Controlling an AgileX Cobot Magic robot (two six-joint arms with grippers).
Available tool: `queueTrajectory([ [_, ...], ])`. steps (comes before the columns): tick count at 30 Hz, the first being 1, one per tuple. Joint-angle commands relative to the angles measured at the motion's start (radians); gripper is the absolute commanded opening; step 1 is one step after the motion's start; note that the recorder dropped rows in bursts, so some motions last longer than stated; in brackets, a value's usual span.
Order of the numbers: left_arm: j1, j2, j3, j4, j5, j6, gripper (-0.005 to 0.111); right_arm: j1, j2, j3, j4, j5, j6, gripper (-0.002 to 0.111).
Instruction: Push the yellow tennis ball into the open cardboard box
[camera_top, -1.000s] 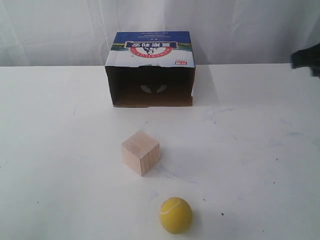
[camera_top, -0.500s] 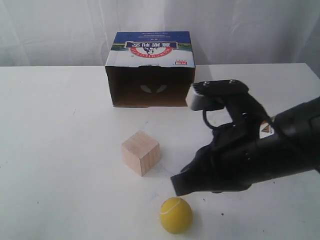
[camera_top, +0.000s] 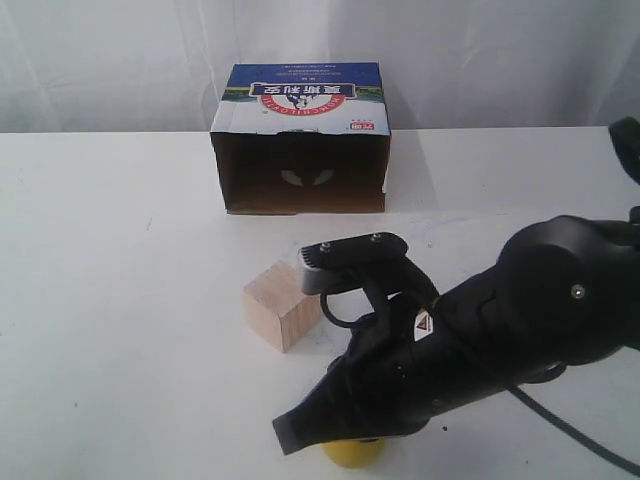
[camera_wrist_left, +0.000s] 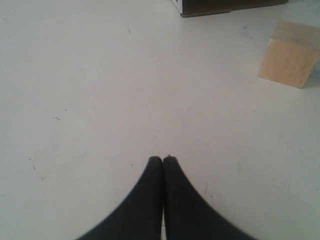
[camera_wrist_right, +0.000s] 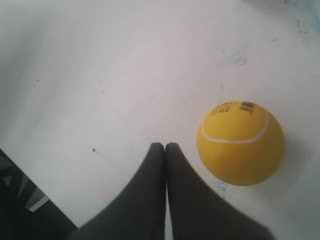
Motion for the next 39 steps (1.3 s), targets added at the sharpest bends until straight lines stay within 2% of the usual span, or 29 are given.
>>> queueTrajectory([
  [1,-0.008,-0.005,0.003,-0.014,-0.001,0.0,0.0,0.009,0.0,0.002,0.007,-0.013,0.001,0.0],
  [13,-0.008,-0.005,0.003,-0.014,-0.001,0.0,0.0,0.009,0.07,0.002,0.009,0.024,0.008,0.0],
  [28,-0.008,-0.005,0.003,-0.014,-0.001,0.0,0.0,0.009,0.119,0.002,-0.01,-0.011,0.008,0.0],
  [39,-0.008,-0.005,0.003,-0.014,-0.001,0.0,0.0,-0.034,0.119,0.002,-0.107,0.013,0.07,0.0],
])
